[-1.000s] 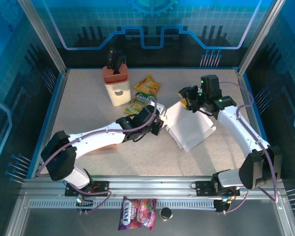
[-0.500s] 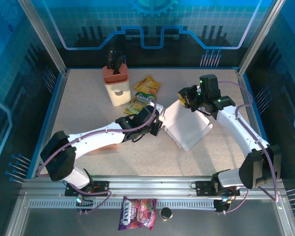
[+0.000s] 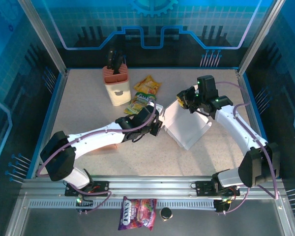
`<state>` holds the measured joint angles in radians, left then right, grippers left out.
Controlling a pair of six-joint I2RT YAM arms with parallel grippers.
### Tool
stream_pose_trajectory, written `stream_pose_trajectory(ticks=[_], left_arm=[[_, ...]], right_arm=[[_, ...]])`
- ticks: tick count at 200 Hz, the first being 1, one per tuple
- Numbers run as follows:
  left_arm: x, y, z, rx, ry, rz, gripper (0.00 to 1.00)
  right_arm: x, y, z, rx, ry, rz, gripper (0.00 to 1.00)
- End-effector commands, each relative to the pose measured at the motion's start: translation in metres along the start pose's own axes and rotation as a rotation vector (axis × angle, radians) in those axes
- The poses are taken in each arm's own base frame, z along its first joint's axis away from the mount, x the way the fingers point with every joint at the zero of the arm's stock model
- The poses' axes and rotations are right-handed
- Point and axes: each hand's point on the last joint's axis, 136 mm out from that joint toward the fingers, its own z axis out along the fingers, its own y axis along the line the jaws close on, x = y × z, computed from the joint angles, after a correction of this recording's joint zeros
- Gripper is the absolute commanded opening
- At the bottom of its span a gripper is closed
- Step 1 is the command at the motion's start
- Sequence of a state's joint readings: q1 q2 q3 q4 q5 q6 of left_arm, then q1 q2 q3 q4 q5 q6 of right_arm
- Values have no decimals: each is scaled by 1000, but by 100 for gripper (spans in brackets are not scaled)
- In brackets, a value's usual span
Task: Fold the paper box
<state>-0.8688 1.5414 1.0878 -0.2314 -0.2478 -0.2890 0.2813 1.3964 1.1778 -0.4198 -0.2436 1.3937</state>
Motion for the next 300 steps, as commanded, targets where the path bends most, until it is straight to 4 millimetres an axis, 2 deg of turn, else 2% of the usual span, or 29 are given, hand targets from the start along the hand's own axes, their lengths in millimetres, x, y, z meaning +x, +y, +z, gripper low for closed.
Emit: stream_pose_trajectory(ticks=[1,30,86,121,182,216,219,225,243,275,300], left_arm=[[-21,-4,-16,6,-61,-16,0],[-22,-3,-16,6,-61,-14,0],[-22,-2,-16,2,-62,-7,0],[-21,-2,-17,2,-62,-8,0],[-15,8,-27,5,-60,-40,0],[-8,21,-36,15,-37,-106,25],[-7,22,-37,19,-36,-113,27],[-7,24,-40,29,-37,-128,31],[0,28,-50,74,-35,-157,38],[24,41,-58,100,17,-193,38],[44,53,-54,103,49,-236,34]], right_arm=[[5,-11,7,38,21,-9,24],[4,-13,10,44,17,-8,16],[3,-20,16,64,17,-6,15],[0,-19,18,37,-6,-14,0],[4,-9,20,-94,-66,-42,0],[8,-13,29,-166,-95,-19,0],[9,-22,33,-157,-95,-12,0],[10,-25,35,-170,-100,-5,0],[10,-22,40,-262,-114,-3,0],[14,-25,48,-317,-92,-13,0],[20,-38,56,-318,-62,-16,0]])
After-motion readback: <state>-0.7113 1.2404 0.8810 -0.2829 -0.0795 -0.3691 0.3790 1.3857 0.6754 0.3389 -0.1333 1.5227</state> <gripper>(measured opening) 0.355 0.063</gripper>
